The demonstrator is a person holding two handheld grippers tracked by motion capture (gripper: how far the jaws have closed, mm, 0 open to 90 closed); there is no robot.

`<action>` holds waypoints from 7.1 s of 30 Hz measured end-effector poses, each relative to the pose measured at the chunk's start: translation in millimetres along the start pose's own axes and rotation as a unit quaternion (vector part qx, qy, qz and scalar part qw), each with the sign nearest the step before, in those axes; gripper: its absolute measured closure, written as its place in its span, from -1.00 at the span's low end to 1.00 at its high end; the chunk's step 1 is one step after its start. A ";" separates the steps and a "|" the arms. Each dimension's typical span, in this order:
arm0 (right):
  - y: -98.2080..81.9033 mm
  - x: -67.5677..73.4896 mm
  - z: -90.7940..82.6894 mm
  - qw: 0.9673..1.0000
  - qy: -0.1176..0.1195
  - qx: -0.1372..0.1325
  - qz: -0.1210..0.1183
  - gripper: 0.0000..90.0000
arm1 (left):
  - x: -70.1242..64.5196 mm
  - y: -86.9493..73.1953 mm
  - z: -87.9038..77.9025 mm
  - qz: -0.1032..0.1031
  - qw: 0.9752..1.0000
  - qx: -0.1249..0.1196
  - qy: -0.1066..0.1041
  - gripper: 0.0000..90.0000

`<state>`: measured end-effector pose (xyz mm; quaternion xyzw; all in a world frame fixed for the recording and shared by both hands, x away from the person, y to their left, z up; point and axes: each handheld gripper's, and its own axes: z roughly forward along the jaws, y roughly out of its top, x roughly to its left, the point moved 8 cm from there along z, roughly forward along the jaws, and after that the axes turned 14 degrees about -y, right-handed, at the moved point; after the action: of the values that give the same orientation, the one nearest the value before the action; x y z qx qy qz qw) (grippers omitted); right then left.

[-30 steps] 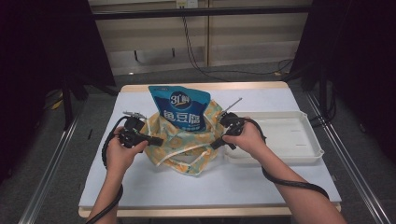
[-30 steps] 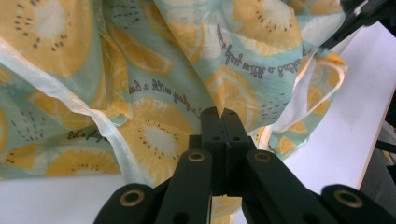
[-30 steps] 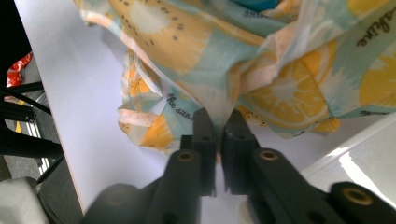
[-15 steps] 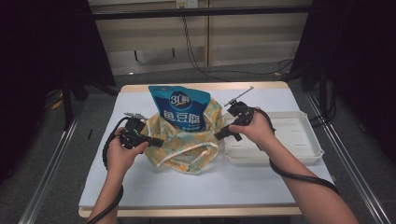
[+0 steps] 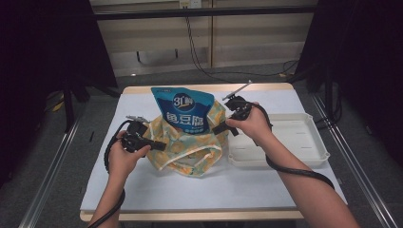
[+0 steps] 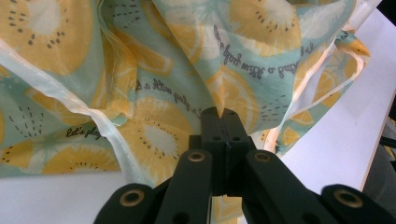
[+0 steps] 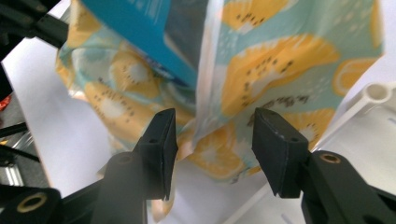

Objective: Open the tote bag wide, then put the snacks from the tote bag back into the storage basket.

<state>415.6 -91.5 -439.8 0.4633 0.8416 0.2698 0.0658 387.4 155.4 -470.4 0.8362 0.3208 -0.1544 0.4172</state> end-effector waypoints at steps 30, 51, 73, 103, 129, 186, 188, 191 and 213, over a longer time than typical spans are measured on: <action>6.6 -26.6 16.3 0.999 -0.028 0.014 0.034 1.00 | 7.8 -7.6 -3.6 -0.005 1.000 0.006 0.002 1.00; -2.9 -70.0 27.5 0.996 -0.045 0.023 0.075 1.00 | 26.6 -25.9 -4.6 -0.032 0.999 0.023 0.016 1.00; 2.9 -72.1 24.4 0.996 -0.051 0.020 0.070 0.99 | 21.3 -32.8 -8.0 -0.034 0.999 0.023 0.016 1.00; 6.6 -40.2 -4.0 0.999 -0.044 0.017 -0.013 -0.06 | 9.0 -12.5 -20.8 -0.023 0.998 -0.008 0.065 -0.15; 29.4 -5.3 -47.0 0.995 -0.024 -0.009 -0.092 -0.58 | 8.2 -5.0 -23.9 -0.041 0.994 -0.039 0.089 -0.78; 86.6 26.0 -55.8 0.992 -0.018 -0.028 -0.120 -0.49 | 10.2 -8.1 -23.6 -0.035 0.995 -0.014 0.093 -0.82; 87.3 26.5 -54.8 0.992 -0.017 -0.027 -0.120 -0.48 | 10.0 -8.1 -23.7 -0.034 0.995 -0.014 0.093 -0.82; 89.3 24.6 -53.8 0.991 -0.022 -0.030 -0.127 -0.46 | 10.0 -8.1 -23.3 -0.033 0.995 -0.013 0.091 -0.82; 101.2 32.5 -40.5 0.992 -0.009 -0.029 -0.121 0.20 | 12.2 -8.3 -22.3 -0.032 0.995 -0.008 0.093 -0.82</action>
<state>458.0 -38.0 -348.9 0.3588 0.8824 0.2800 0.1194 390.7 181.8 -468.4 0.8328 0.3859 -0.0861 0.3874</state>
